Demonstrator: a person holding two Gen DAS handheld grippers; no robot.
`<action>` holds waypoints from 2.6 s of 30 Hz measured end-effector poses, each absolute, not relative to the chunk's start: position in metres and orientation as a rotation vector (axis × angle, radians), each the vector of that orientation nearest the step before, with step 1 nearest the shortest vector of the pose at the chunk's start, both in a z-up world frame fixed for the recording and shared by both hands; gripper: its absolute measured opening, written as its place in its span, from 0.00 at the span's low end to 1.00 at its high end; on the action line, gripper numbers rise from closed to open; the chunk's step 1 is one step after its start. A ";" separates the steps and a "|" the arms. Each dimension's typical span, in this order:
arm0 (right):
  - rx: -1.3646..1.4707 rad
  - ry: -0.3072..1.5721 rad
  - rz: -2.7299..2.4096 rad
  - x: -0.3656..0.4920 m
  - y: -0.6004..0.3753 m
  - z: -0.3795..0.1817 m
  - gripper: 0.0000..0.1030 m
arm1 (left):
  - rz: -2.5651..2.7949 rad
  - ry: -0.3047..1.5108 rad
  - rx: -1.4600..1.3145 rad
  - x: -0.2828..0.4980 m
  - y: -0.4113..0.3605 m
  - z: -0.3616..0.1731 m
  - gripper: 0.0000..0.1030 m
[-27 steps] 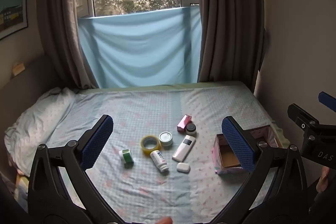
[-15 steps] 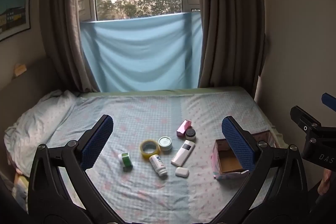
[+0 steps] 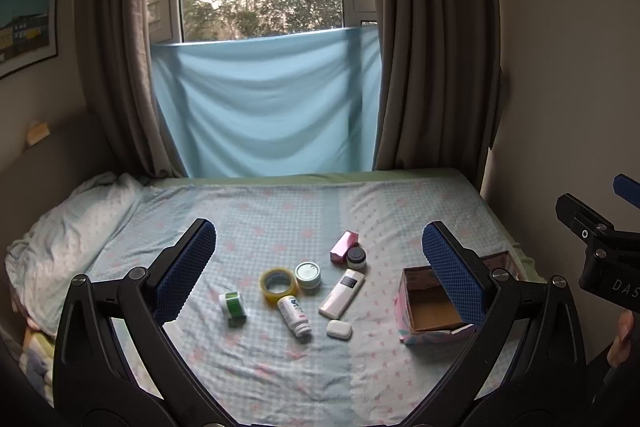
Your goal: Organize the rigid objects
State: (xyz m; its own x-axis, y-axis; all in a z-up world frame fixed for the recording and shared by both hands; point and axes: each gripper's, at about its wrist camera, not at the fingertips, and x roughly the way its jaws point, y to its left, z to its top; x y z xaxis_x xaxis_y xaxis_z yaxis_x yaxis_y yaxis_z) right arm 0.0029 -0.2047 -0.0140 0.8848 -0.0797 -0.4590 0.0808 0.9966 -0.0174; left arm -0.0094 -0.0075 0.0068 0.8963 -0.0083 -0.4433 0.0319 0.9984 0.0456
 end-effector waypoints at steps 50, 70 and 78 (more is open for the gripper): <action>0.000 0.457 -0.086 0.002 -0.212 -0.019 1.00 | -0.049 0.458 0.020 -0.007 -0.016 0.002 1.00; 0.003 0.460 -0.087 0.002 -0.209 -0.018 1.00 | -0.040 0.470 0.018 -0.002 -0.016 0.000 1.00; 0.008 0.468 -0.089 0.006 -0.207 -0.017 1.00 | -0.040 0.475 0.019 0.001 -0.014 -0.002 0.99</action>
State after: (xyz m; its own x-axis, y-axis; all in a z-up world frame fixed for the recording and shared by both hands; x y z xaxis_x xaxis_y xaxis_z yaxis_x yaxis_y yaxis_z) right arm 0.0057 -0.2071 -0.0171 0.8887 -0.0838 -0.4507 0.0874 0.9961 -0.0130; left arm 0.0008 -0.0137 -0.0016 0.8885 -0.0338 -0.4577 0.0428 0.9990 0.0093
